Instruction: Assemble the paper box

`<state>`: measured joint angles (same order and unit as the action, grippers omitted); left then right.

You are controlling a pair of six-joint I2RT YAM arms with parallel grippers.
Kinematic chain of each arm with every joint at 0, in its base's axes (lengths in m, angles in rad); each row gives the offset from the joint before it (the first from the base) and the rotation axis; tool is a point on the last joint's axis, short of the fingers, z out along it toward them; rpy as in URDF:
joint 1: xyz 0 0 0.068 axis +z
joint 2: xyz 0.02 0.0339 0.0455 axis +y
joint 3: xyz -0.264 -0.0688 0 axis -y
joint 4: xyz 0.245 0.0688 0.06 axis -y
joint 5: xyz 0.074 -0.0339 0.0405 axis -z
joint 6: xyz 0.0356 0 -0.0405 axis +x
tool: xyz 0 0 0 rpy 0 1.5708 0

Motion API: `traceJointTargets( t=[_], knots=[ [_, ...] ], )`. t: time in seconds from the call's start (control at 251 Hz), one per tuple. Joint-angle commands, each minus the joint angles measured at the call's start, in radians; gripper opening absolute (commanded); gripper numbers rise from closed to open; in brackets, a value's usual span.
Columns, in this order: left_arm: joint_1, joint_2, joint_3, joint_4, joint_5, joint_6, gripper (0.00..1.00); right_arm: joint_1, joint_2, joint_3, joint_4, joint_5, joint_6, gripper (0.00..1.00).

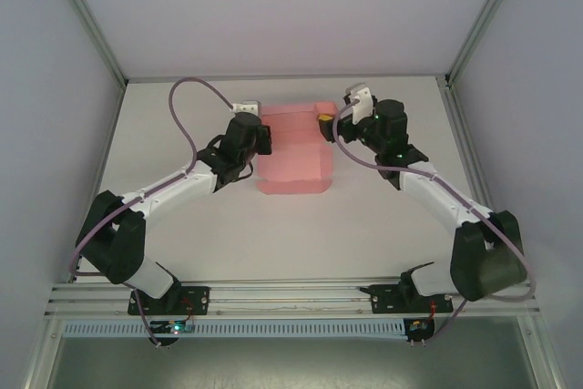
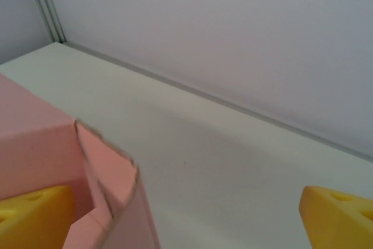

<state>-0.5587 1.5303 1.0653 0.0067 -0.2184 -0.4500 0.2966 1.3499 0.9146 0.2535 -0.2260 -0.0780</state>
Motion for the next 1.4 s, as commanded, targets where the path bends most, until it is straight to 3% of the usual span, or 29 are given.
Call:
traceJointTargets(
  t=[0.0, 0.231, 0.351, 0.483, 0.595, 0.738, 0.958, 1.393],
  knots=[
    [0.021, -0.03, 0.033, -0.039, -0.024, -0.025, 0.0, -0.021, -0.089, -0.028, -0.107, 0.028, -0.052, 0.98],
    [0.033, -0.035, 0.062, -0.072, 0.003, -0.024, 0.0, -0.048, -0.138, -0.063, -0.224, 0.065, -0.089, 0.98],
    [0.035, -0.02, 0.088, -0.096, 0.024, -0.015, 0.0, -0.042, -0.113, -0.061, -0.221, -0.021, -0.102, 0.98],
    [0.036, -0.01, 0.08, -0.066, 0.066, 0.006, 0.0, -0.038, -0.068, -0.075, -0.149, 0.113, -0.053, 0.98],
    [0.042, -0.013, 0.083, -0.075, 0.096, 0.005, 0.0, -0.058, -0.039, -0.079, -0.157, 0.145, -0.065, 0.98],
    [0.045, -0.017, 0.085, -0.079, 0.113, 0.013, 0.0, -0.073, -0.021, -0.089, -0.144, 0.057, -0.077, 0.98],
    [0.045, 0.003, 0.095, -0.088, 0.131, 0.01, 0.0, -0.072, -0.015, -0.101, 0.02, -0.107, -0.018, 0.98],
    [0.045, 0.01, 0.079, -0.052, 0.184, -0.009, 0.0, -0.057, 0.068, -0.053, 0.177, -0.229, 0.075, 0.98]
  ],
)
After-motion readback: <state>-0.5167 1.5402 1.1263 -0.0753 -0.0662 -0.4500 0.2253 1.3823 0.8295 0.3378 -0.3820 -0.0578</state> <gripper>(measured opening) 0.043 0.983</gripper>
